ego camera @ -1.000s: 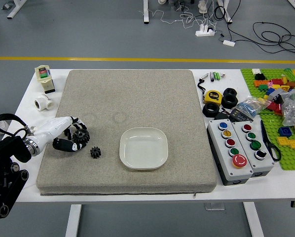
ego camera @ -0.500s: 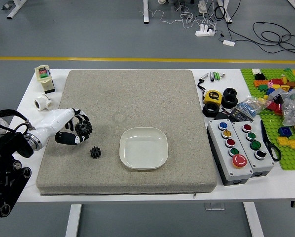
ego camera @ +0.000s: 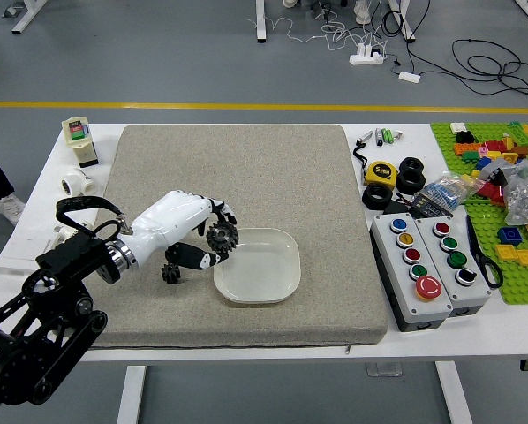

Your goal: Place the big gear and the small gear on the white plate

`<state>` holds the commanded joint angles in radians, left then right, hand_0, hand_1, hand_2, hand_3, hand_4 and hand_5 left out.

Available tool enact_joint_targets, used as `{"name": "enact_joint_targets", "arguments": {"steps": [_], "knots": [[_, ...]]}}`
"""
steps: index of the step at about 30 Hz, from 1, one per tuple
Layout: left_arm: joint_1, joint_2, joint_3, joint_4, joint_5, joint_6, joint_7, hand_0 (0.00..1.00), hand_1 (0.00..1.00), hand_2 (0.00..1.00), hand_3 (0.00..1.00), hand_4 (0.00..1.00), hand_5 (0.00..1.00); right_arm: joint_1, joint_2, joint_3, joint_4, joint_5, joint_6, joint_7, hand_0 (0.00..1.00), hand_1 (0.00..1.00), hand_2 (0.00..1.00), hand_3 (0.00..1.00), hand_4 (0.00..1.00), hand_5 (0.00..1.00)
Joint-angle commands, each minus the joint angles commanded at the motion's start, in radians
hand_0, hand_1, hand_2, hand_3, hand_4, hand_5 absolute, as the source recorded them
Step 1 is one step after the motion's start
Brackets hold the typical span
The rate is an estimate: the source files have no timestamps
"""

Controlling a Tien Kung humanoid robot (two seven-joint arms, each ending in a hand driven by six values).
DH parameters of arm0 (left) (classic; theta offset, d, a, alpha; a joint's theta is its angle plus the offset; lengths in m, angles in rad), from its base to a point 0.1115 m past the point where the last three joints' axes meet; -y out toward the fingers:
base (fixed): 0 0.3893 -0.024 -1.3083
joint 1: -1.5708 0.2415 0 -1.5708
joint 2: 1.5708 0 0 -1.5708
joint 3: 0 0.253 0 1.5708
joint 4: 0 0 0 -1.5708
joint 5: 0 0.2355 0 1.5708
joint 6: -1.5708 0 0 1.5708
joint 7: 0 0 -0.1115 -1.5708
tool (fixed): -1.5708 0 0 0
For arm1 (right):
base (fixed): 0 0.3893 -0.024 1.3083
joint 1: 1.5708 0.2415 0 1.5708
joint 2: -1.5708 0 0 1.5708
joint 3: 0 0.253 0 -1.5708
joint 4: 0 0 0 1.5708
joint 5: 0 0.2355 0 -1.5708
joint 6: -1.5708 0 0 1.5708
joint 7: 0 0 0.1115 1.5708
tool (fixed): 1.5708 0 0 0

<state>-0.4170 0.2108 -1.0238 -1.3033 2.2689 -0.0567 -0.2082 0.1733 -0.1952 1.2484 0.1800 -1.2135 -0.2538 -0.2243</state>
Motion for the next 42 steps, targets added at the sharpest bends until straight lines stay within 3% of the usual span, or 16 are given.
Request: {"name": "enact_joint_targets", "arguments": {"steps": [1, 7, 8, 13, 14, 19, 20, 22, 26, 28, 31, 32, 37, 38, 40, 42], "knots": [[-0.008, -0.008, 0.020, 0.003, 0.000, 0.003, 0.001, 0.310, 0.441, 0.511, 0.574, 0.517, 0.113, 0.001, 0.000, -0.001, 0.000, 0.000, 0.000, 0.000, 0.658, 0.673, 0.743, 0.554, 0.753, 0.612], [-0.048, -0.042, 0.080, 0.039, 0.000, 0.024, 0.011, 0.310, 0.441, 0.511, 0.574, 0.517, 0.113, 0.004, -0.001, -0.004, 0.000, 0.002, 0.001, 0.000, 0.658, 0.673, 0.743, 0.554, 0.753, 0.612], [-0.051, -0.044, 0.081, 0.044, 0.000, 0.027, 0.012, 0.397, 0.567, 0.672, 0.714, 0.951, 0.262, 0.005, -0.002, -0.005, 0.000, 0.002, 0.001, 0.000, 0.658, 0.673, 0.743, 0.554, 0.753, 0.611], [-0.074, -0.054, 0.076, 0.075, 0.000, 0.032, 0.017, 0.397, 0.567, 0.672, 0.714, 0.951, 0.262, 0.007, -0.003, -0.007, 0.000, 0.005, 0.001, 0.000, 0.658, 0.673, 0.743, 0.554, 0.753, 0.611], [-0.076, -0.053, 0.073, 0.076, 0.000, 0.027, 0.021, 0.520, 0.678, 0.790, 0.834, 0.998, 0.355, 0.008, -0.003, -0.007, 0.000, 0.006, 0.001, 0.000, 0.659, 0.673, 0.743, 0.555, 0.753, 0.611], [-0.081, -0.049, 0.081, 0.082, 0.000, 0.021, 0.027, 0.520, 0.678, 0.790, 0.834, 0.998, 0.355, 0.008, -0.004, -0.004, 0.000, 0.002, 0.001, 0.000, 0.659, 0.673, 0.743, 0.555, 0.753, 0.611], [-0.082, -0.049, 0.082, 0.084, 0.000, 0.020, 0.026, 0.589, 0.724, 0.810, 0.849, 0.998, 0.395, 0.009, -0.004, -0.004, 0.000, 0.000, 0.002, 0.000, 0.659, 0.672, 0.743, 0.555, 0.753, 0.611], [-0.081, -0.048, 0.080, 0.085, 0.000, 0.022, 0.027, 0.589, 0.724, 0.810, 0.849, 0.998, 0.395, 0.009, -0.004, -0.004, 0.000, -0.001, 0.002, 0.000, 0.659, 0.672, 0.743, 0.555, 0.753, 0.611], [-0.070, -0.046, 0.051, 0.067, 0.000, 0.040, 0.033, 0.603, 0.728, 0.817, 0.852, 0.998, 0.385, 0.008, -0.003, -0.001, 0.000, -0.002, 0.001, 0.000, 0.658, 0.674, 0.743, 0.555, 0.753, 0.611], [-0.062, -0.044, 0.023, 0.054, 0.000, 0.028, 0.034, 0.603, 0.728, 0.817, 0.852, 0.998, 0.385, 0.008, -0.002, -0.001, 0.000, -0.003, 0.001, 0.000, 0.658, 0.674, 0.743, 0.555, 0.753, 0.611], [-0.040, -0.033, -0.052, 0.020, 0.000, -0.025, 0.043, 0.603, 0.728, 0.817, 0.852, 0.998, 0.385, 0.007, -0.003, -0.001, 0.000, -0.001, 0.001, 0.001, 0.658, 0.674, 0.743, 0.555, 0.753, 0.611], [-0.035, -0.030, -0.072, 0.013, 0.000, -0.043, 0.045, 0.607, 0.720, 0.796, 0.792, 0.876, 0.196, 0.006, -0.003, -0.001, 0.000, 0.000, 0.001, 0.001, 0.658, 0.674, 0.743, 0.555, 0.753, 0.611], [0.013, 0.015, -0.171, -0.030, 0.000, -0.166, 0.044, 0.607, 0.720, 0.796, 0.792, 0.876, 0.196, 0.002, -0.002, 0.001, 0.000, 0.000, 0.001, 0.001, 0.658, 0.674, 0.743, 0.555, 0.753, 0.611], [0.024, 0.024, -0.183, -0.042, 0.000, -0.187, 0.045, 0.597, 0.713, 0.774, 0.731, 0.835, 0.178, 0.001, -0.002, 0.001, 0.000, -0.001, 0.001, 0.001, 0.658, 0.674, 0.744, 0.555, 0.754, 0.609], [0.046, 0.046, -0.196, -0.066, 0.000, -0.216, 0.044, 0.597, 0.713, 0.774, 0.731, 0.835, 0.178, 0.000, -0.001, 0.002, 0.000, -0.002, 0.001, 0.001, 0.658, 0.674, 0.744, 0.555, 0.754, 0.609], [0.079, 0.083, -0.203, -0.101, 0.000, -0.249, 0.043, 0.597, 0.713, 0.774, 0.731, 0.835, 0.178, -0.003, 0.000, 0.008, 0.000, -0.006, 0.001, 0.001, 0.658, 0.674, 0.744, 0.555, 0.754, 0.609]]}}
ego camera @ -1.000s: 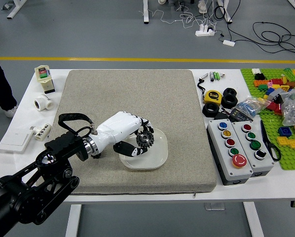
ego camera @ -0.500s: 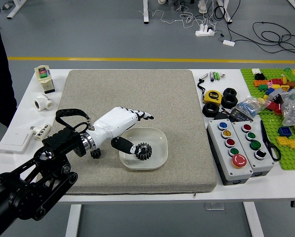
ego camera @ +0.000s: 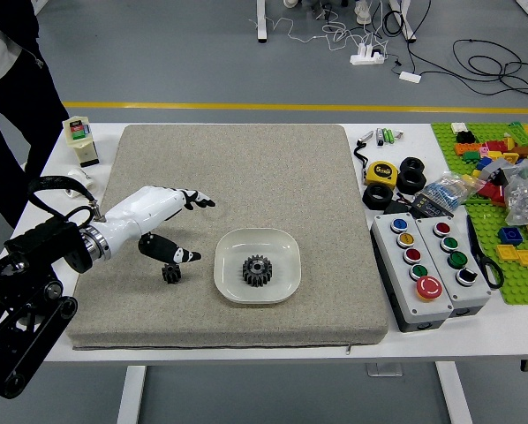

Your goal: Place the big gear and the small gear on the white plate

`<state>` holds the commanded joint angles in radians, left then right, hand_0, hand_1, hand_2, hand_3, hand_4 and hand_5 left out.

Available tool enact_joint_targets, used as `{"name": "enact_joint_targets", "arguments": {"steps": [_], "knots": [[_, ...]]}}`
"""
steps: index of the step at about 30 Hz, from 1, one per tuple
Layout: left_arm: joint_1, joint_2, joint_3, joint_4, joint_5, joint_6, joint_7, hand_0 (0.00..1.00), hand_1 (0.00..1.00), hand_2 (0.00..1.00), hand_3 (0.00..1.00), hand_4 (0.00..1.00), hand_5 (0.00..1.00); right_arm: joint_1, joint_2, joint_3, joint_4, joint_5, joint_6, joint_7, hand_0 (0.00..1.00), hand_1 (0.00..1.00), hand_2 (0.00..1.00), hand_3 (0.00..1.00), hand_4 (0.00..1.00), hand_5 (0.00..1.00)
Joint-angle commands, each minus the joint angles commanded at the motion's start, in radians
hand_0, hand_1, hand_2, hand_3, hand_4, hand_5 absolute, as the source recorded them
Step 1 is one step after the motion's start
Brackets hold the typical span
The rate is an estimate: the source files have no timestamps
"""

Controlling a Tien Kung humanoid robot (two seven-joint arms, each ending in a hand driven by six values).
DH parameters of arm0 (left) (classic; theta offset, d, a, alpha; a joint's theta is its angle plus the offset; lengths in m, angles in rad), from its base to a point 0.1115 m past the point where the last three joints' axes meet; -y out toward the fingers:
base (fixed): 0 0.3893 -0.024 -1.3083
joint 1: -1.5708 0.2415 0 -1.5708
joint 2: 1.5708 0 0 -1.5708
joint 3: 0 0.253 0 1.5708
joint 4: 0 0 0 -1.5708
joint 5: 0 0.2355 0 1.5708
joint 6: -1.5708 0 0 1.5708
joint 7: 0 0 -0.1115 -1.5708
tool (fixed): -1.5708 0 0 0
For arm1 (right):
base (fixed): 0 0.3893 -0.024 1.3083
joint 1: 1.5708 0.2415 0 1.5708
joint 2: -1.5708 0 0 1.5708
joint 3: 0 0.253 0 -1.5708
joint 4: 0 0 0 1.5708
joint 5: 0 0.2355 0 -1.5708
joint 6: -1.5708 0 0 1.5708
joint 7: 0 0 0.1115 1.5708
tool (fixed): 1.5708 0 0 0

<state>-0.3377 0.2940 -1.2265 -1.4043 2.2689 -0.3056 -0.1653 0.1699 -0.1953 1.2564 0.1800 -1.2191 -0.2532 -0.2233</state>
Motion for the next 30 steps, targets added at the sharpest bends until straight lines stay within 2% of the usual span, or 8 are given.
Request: {"name": "enact_joint_targets", "arguments": {"steps": [1, 2, 4, 7, 8, 14, 21, 30], "knots": [[0.010, 0.011, -0.001, -0.009, 0.000, -0.008, 0.000, 0.597, 0.713, 0.774, 0.731, 0.835, 0.178, -0.001, 0.000, 0.001, 0.000, -0.001, 0.000, 0.000, 0.658, 0.674, 0.744, 0.555, 0.754, 0.609], [0.014, 0.016, -0.001, -0.013, 0.000, -0.012, 0.000, 0.561, 0.634, 0.646, 0.622, 0.746, 0.120, -0.001, 0.000, 0.001, 0.000, -0.001, 0.000, 0.000, 0.659, 0.673, 0.743, 0.555, 0.754, 0.609], [0.037, 0.029, -0.004, -0.020, 0.000, -0.029, -0.001, 0.561, 0.634, 0.646, 0.622, 0.746, 0.120, -0.003, 0.001, 0.005, 0.000, -0.007, 0.001, -0.001, 0.659, 0.673, 0.743, 0.555, 0.754, 0.609], [0.055, 0.029, -0.004, -0.020, 0.000, -0.035, -0.002, 0.561, 0.634, 0.646, 0.622, 0.746, 0.120, -0.006, 0.003, 0.009, 0.000, -0.014, 0.001, -0.002, 0.659, 0.673, 0.743, 0.555, 0.754, 0.609], [0.060, 0.028, -0.004, -0.019, 0.000, -0.036, -0.002, 0.536, 0.592, 0.605, 0.608, 0.713, 0.078, -0.006, 0.003, 0.010, 0.000, -0.015, 0.001, -0.002, 0.659, 0.674, 0.744, 0.555, 0.754, 0.609], [0.073, 0.017, 0.005, -0.001, 0.000, -0.028, 0.001, 0.511, 0.556, 0.579, 0.596, 0.687, 0.067, -0.009, 0.004, 0.009, 0.000, -0.016, 0.001, -0.003, 0.658, 0.674, 0.743, 0.555, 0.754, 0.610], [0.078, 0.006, 0.008, 0.033, 0.000, -0.018, 0.004, 0.510, 0.557, 0.578, 0.591, 0.674, 0.067, -0.008, 0.004, 0.003, 0.000, -0.008, 0.000, -0.003, 0.658, 0.674, 0.743, 0.556, 0.755, 0.609], [0.081, 0.006, 0.007, 0.053, 0.000, -0.013, 0.007, 0.503, 0.558, 0.580, 0.587, 0.664, 0.069, -0.006, 0.003, -0.001, 0.000, -0.001, 0.000, -0.002, 0.658, 0.675, 0.743, 0.555, 0.754, 0.609]]}}
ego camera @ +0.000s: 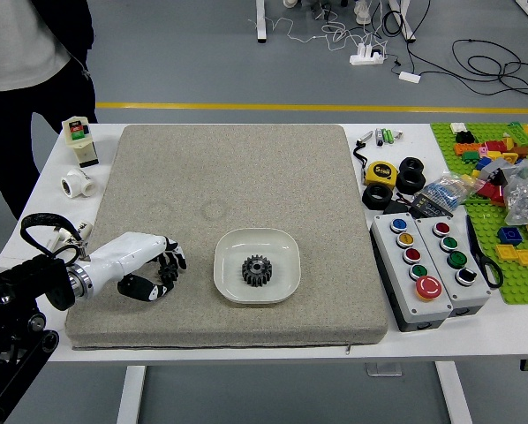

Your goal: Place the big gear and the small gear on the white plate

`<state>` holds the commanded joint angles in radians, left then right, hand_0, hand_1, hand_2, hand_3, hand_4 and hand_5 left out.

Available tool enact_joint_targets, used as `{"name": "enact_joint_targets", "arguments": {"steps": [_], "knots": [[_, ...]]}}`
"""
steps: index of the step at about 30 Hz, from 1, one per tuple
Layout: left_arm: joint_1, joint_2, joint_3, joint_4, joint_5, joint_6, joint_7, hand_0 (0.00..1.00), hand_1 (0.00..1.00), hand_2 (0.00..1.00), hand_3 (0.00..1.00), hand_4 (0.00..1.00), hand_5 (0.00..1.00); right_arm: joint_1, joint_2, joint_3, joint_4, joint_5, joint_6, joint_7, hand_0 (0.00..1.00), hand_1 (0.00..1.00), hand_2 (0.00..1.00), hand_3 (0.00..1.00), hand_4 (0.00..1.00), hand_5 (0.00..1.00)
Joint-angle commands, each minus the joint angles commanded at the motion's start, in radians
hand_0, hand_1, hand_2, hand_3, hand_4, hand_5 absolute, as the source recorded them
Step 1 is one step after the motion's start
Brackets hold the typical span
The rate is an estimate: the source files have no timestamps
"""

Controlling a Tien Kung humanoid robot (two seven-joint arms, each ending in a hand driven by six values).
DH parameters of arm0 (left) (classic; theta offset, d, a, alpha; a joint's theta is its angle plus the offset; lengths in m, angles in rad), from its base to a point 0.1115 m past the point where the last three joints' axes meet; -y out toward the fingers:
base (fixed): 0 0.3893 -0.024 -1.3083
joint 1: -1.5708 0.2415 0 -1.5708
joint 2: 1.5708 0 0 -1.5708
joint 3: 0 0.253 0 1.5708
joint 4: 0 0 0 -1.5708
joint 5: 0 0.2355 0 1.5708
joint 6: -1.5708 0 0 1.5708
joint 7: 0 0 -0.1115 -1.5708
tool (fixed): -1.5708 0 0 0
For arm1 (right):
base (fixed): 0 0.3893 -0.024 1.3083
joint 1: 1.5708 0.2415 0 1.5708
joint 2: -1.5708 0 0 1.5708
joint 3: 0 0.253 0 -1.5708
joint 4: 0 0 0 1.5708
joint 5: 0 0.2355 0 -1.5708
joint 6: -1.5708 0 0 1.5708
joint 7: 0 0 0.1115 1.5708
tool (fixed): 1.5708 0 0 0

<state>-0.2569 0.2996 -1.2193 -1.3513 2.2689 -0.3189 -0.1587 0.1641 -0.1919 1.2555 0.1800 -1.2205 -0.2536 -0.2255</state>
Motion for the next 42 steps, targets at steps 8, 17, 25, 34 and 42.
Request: {"name": "enact_joint_targets", "arguments": {"steps": [8, 17, 25, 34, 42], "knots": [[-0.009, 0.000, 0.004, 0.001, 0.000, 0.020, 0.012, 0.368, 0.435, 0.480, 0.504, 0.002, 0.002, 0.005, -0.002, -0.006, 0.000, 0.007, -0.001, 0.001, 0.657, 0.675, 0.743, 0.555, 0.754, 0.609], [-0.018, 0.006, 0.004, 0.002, 0.000, -0.005, 0.020, 0.317, 0.395, 0.447, 0.470, 0.002, 0.002, 0.009, -0.004, -0.013, 0.000, 0.019, -0.002, 0.003, 0.658, 0.675, 0.743, 0.554, 0.753, 0.611], [-0.022, 0.010, -0.001, -0.014, 0.000, -0.005, 0.021, 0.274, 0.377, 0.435, 0.461, 0.002, 0.002, 0.011, -0.004, -0.013, 0.000, 0.020, -0.002, 0.003, 0.658, 0.675, 0.743, 0.555, 0.753, 0.612], [-0.066, -0.010, 0.019, -0.081, 0.000, 0.034, 0.018, 0.272, 0.366, 0.428, 0.461, 0.002, 0.002, 0.013, -0.005, -0.015, 0.000, 0.020, -0.002, 0.002, 0.658, 0.675, 0.743, 0.555, 0.754, 0.611], [-0.141, -0.060, 0.112, -0.074, 0.000, 0.138, 0.000, 0.268, 0.367, 0.427, 0.460, 0.002, 0.002, 0.020, -0.007, -0.027, 0.000, 0.031, -0.003, 0.003, 0.657, 0.675, 0.743, 0.555, 0.754, 0.612]]}}
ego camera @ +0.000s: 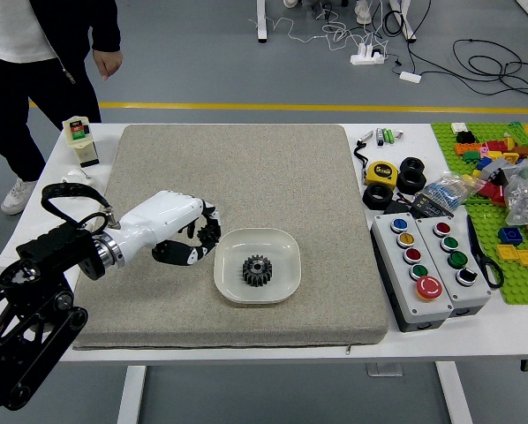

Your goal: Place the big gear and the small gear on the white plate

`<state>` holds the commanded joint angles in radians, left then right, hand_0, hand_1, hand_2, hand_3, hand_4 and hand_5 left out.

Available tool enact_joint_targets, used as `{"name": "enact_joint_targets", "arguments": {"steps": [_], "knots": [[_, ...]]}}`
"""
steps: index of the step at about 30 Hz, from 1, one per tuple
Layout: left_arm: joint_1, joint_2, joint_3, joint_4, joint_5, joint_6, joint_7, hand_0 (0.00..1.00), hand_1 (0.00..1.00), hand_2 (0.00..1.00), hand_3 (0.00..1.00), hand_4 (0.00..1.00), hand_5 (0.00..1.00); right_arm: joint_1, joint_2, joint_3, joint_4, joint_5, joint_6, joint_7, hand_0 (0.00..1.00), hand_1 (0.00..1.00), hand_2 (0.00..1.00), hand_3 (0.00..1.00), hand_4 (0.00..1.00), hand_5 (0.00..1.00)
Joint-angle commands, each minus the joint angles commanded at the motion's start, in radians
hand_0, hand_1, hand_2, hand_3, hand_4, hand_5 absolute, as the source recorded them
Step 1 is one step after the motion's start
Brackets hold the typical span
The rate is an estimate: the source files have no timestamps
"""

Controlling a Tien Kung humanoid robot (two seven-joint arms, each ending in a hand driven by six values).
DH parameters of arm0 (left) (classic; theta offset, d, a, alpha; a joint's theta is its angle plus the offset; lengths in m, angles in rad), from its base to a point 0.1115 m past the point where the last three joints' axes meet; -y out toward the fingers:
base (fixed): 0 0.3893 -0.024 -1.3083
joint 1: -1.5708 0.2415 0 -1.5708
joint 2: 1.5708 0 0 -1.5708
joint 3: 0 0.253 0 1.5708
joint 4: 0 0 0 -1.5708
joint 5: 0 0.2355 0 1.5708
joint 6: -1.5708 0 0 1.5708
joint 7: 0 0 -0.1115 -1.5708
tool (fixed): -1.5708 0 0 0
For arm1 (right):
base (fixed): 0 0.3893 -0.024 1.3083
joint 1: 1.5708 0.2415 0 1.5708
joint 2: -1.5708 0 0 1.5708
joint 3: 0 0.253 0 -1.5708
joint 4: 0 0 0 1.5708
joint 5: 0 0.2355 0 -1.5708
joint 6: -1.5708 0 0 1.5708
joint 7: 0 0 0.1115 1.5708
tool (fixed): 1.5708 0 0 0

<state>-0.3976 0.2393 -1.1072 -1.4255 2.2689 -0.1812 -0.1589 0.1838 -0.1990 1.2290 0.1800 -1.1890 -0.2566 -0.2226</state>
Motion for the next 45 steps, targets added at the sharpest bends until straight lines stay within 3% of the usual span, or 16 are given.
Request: {"name": "enact_joint_targets", "arguments": {"steps": [1, 2, 7, 8, 13, 14, 19, 20, 30, 34, 39, 41, 43, 44, 45], "knots": [[-0.014, -0.009, 0.020, 0.011, 0.000, 0.022, -0.002, 0.268, 0.367, 0.427, 0.460, 0.002, 0.002, 0.001, 0.000, -0.002, 0.000, 0.002, 0.000, 0.000, 0.657, 0.675, 0.743, 0.555, 0.754, 0.612], [-0.021, -0.014, 0.035, 0.017, 0.000, 0.032, -0.002, 0.356, 0.488, 0.530, 0.538, 0.411, 0.002, 0.002, 0.000, -0.003, 0.000, 0.004, -0.001, 0.000, 0.658, 0.675, 0.743, 0.555, 0.754, 0.613], [-0.065, -0.054, 0.113, 0.077, 0.000, 0.057, -0.001, 0.356, 0.488, 0.530, 0.538, 0.411, 0.002, 0.008, -0.002, -0.013, 0.000, 0.012, -0.002, 0.000, 0.658, 0.675, 0.743, 0.555, 0.754, 0.613], [-0.071, -0.062, 0.121, 0.089, 0.000, 0.064, 0.002, 0.439, 0.609, 0.656, 0.592, 0.881, 0.161, 0.008, -0.002, -0.013, 0.000, 0.013, -0.002, 0.000, 0.658, 0.675, 0.743, 0.555, 0.754, 0.613], [-0.103, -0.097, 0.151, 0.152, 0.000, 0.096, 0.026, 0.439, 0.609, 0.656, 0.592, 0.881, 0.161, 0.010, -0.003, -0.016, 0.000, 0.014, -0.002, 0.001, 0.658, 0.675, 0.743, 0.555, 0.754, 0.613], [-0.107, -0.101, 0.153, 0.160, 0.000, 0.100, 0.029, 0.529, 0.696, 0.850, 0.834, 0.979, 0.251, 0.010, -0.003, -0.016, 0.000, 0.013, -0.001, 0.001, 0.658, 0.675, 0.743, 0.555, 0.754, 0.612], [-0.118, -0.115, 0.163, 0.188, 0.000, 0.134, 0.037, 0.529, 0.696, 0.850, 0.834, 0.979, 0.251, 0.009, -0.004, -0.017, 0.000, 0.014, -0.001, 0.001, 0.658, 0.675, 0.743, 0.555, 0.754, 0.612], [-0.118, -0.116, 0.166, 0.190, 0.000, 0.140, 0.040, 0.567, 0.722, 0.946, 0.915, 0.998, 0.296, 0.008, -0.003, -0.016, 0.000, 0.012, -0.001, 0.000, 0.658, 0.674, 0.744, 0.555, 0.754, 0.612], [-0.101, -0.113, 0.148, 0.177, 0.000, 0.213, 0.044, 0.578, 0.733, 0.968, 0.972, 0.998, 0.330, -0.001, -0.002, -0.014, 0.000, 0.007, 0.000, 0.000, 0.659, 0.675, 0.744, 0.555, 0.754, 0.611], [-0.071, -0.114, 0.100, 0.171, 0.000, 0.273, 0.042, 0.601, 0.745, 0.981, 0.980, 0.998, 0.327, -0.007, -0.001, -0.009, 0.000, 0.001, 0.001, -0.001, 0.659, 0.674, 0.744, 0.555, 0.754, 0.611], [-0.009, -0.128, -0.006, 0.184, 0.000, 0.396, 0.019, 0.630, 0.748, 0.975, 0.963, 0.998, 0.324, -0.012, 0.000, -0.001, 0.000, -0.007, 0.002, -0.001, 0.659, 0.674, 0.744, 0.555, 0.754, 0.610], [-0.001, -0.129, -0.025, 0.185, 0.000, 0.413, 0.017, 0.630, 0.748, 0.975, 0.963, 0.998, 0.324, -0.013, 0.000, -0.001, 0.000, -0.008, 0.002, -0.001, 0.659, 0.674, 0.744, 0.555, 0.754, 0.610], [0.042, -0.143, -0.092, 0.194, 0.000, 0.458, 0.010, 0.630, 0.748, 0.975, 0.963, 0.998, 0.324, -0.013, 0.000, 0.002, 0.000, -0.008, 0.002, 0.000, 0.659, 0.674, 0.744, 0.555, 0.754, 0.610], [0.057, -0.147, -0.123, 0.196, 0.000, 0.471, 0.008, 0.629, 0.729, 0.897, 0.884, 0.847, 0.361, -0.013, 0.000, 0.003, 0.000, -0.009, 0.002, 0.000, 0.659, 0.673, 0.744, 0.555, 0.754, 0.610], [0.062, -0.149, -0.139, 0.196, 0.000, 0.475, 0.007, 0.629, 0.729, 0.897, 0.884, 0.847, 0.361, -0.013, 0.000, 0.003, 0.000, -0.009, 0.002, 0.000, 0.659, 0.673, 0.744, 0.555, 0.754, 0.610]]}}
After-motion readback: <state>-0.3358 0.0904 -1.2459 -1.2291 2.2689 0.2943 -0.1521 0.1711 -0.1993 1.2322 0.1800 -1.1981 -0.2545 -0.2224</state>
